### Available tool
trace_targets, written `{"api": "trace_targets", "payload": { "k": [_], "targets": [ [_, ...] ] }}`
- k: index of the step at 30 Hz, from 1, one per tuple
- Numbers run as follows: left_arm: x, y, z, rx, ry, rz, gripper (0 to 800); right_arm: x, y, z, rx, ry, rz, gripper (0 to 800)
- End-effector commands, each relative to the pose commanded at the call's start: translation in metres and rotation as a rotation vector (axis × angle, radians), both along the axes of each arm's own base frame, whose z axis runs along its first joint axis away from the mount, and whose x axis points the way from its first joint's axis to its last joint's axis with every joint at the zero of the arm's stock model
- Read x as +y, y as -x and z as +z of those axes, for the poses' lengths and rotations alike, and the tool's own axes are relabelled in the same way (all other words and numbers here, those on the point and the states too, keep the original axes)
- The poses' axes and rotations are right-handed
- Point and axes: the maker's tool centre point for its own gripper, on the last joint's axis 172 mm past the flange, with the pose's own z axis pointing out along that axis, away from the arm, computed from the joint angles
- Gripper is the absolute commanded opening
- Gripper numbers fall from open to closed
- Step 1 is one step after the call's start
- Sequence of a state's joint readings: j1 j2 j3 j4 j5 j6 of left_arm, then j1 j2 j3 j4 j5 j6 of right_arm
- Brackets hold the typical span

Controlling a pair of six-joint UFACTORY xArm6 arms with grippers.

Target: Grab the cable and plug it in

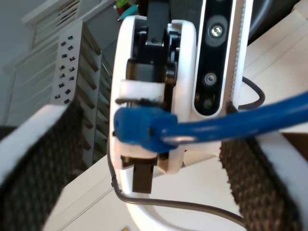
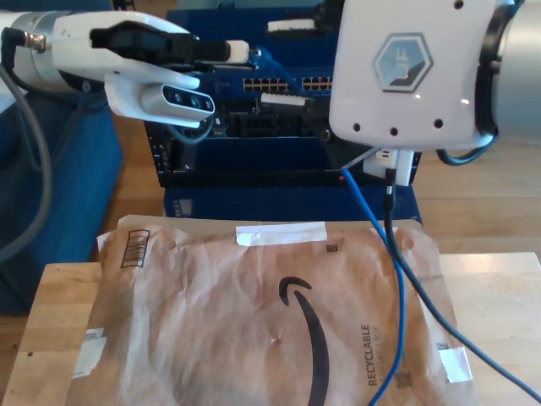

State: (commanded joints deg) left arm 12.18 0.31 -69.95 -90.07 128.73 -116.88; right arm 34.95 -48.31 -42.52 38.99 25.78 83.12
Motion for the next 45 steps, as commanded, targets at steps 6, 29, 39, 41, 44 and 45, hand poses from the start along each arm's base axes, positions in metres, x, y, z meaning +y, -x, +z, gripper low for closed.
{"api": "trace_targets", "payload": {
  "k": [6,29,39,41,44,45],
  "targets": [
    [0.000,0.000,0.000,0.000,0.000,0.000,20,0.001,0.001,0.000,0.004,-0.005,0.002,356],
    [0.005,-0.001,0.012,-0.018,0.045,0.016,793,0.005,-0.009,-0.018,0.065,-0.018,-0.007,2],
    [0.069,-0.051,-0.084,-0.074,-0.337,0.266,797,-0.039,-0.049,-0.061,0.124,0.024,-0.135,1],
    [0.085,-0.050,-0.114,-0.108,-0.467,0.266,797,-0.059,-0.059,-0.072,0.137,0.031,-0.182,1],
    [0.122,-0.045,-0.153,-0.234,-0.594,0.265,798,-0.074,-0.066,-0.087,0.159,0.043,-0.218,1],
    [0.134,-0.043,-0.162,-0.296,-0.614,0.263,798,-0.078,-0.067,-0.094,0.169,0.050,-0.226,1]
  ]
}}
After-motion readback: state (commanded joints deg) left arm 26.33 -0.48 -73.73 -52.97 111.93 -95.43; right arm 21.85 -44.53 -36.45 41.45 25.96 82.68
